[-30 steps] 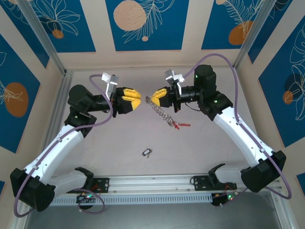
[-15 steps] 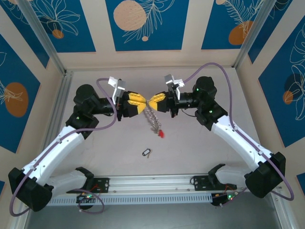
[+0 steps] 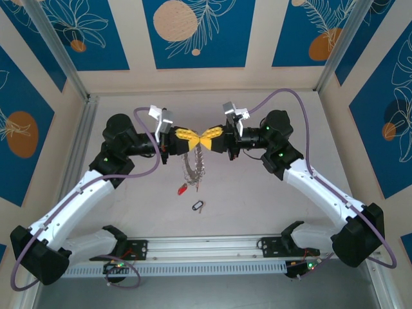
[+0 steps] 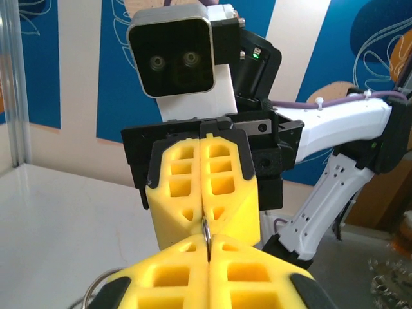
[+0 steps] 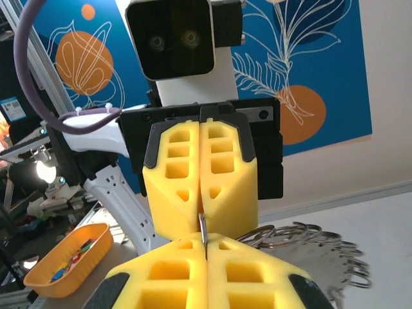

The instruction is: Put the keys on the keyring

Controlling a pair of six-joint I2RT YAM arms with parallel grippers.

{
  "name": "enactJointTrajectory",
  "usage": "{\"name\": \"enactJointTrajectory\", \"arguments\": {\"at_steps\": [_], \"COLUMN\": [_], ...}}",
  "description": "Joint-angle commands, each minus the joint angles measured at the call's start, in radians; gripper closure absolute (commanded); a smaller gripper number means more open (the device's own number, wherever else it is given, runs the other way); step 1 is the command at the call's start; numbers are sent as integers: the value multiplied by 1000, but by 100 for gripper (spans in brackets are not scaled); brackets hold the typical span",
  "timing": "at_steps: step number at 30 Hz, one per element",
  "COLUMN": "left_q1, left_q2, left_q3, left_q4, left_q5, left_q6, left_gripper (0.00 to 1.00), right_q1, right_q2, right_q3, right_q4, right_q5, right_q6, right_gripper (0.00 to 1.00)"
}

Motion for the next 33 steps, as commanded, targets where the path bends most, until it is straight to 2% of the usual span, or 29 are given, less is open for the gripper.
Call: {"name": "enactJointTrajectory", "arguments": {"at_steps": [1,6,10,14,16,21,22,27,33], "left_q1": [-23,-23,-23,-23,-22,-22,-23,-23,-33], "left_q2": [-9,-11,-17,-21,-14,9,15,48,124], "left_q3": [16,15,10,4,12,57,68,144,330], "left_q4": [-1,-3,-1,6,3,-70,-95,-299,-748], "left_q5": [15,17,29,35,41,70,74,77,36], "left_q6": [23,36,61,77,84,134,150,275,557], "left_gripper": [100,100,100,100,100,100,100,100,100], "right_q1": [18,44,64,60,55,29,21,-9,-5], "right_q2": [-15,-22,-38,-71,-87,-115,-119,-132,-106], "right_q3": [-12,-7,11,7,7,44,53,109,224], "right_q4": [92,57,-63,-176,-230,-435,-473,-655,-941], "right_q5": [41,36,39,51,56,59,58,69,205], "right_q6": [40,-9,-89,-133,-155,-246,-265,-380,-575], "right_gripper": [100,100,100,90,82,67,64,60,64]}}
